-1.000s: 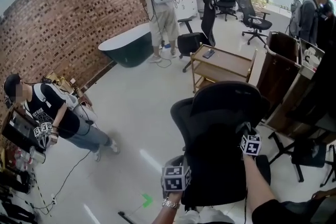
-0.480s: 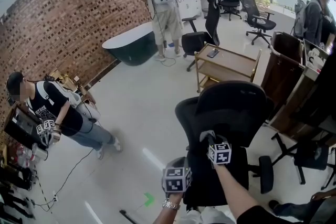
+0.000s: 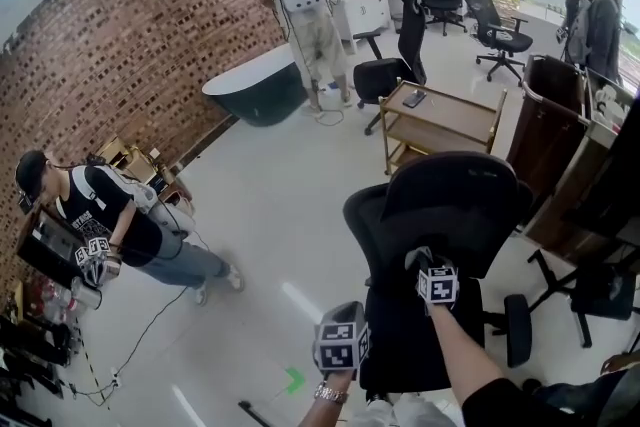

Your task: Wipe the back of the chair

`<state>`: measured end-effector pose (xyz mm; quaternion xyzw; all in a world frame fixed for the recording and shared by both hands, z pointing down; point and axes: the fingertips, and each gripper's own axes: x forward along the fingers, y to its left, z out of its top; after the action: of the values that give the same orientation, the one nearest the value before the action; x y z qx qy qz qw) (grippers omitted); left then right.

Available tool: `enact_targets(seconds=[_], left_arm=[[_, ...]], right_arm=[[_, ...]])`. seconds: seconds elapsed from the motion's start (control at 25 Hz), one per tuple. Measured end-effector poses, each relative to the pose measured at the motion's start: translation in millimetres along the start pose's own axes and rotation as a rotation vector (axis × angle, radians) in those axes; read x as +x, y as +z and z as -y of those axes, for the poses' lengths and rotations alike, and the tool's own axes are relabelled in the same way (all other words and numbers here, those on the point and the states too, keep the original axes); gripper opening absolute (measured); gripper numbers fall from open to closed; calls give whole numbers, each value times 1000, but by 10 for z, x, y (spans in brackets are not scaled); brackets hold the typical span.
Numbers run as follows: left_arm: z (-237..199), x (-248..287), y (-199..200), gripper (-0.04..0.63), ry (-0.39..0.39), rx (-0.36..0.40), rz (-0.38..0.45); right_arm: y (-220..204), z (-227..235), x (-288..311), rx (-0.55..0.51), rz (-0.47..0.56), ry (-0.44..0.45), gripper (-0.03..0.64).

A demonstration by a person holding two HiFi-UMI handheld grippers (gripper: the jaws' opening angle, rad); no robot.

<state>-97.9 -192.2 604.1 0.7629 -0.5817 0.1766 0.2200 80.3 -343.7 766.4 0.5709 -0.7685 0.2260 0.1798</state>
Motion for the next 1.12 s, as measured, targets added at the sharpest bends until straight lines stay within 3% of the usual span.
enact_targets(seconds=[0.24, 0.4, 0.52, 0.76, 0.88, 1.0, 1.12], left_arm=[[135, 129, 76, 2, -44, 8, 2], [296, 166, 129, 0, -73, 22, 10], [339, 187, 138, 2, -80, 25, 15], [303, 180, 163, 2, -72, 18, 18], [314, 134, 200, 2, -67, 17, 30], [344, 80, 198, 2, -66, 13, 43], [352, 60, 172, 2, -64, 18, 46]], right_arm=[[-35, 1488, -572, 77, 26, -251, 14], [-116, 2001, -979, 140, 50, -333, 14], [142, 1712, -1085, 161, 125, -266, 14], [995, 21, -568, 91, 226, 36, 14], [1230, -628, -362, 10, 218, 130, 14], [1134, -600, -244, -15, 183, 117, 14], [1053, 71, -366, 0, 173, -8, 14]])
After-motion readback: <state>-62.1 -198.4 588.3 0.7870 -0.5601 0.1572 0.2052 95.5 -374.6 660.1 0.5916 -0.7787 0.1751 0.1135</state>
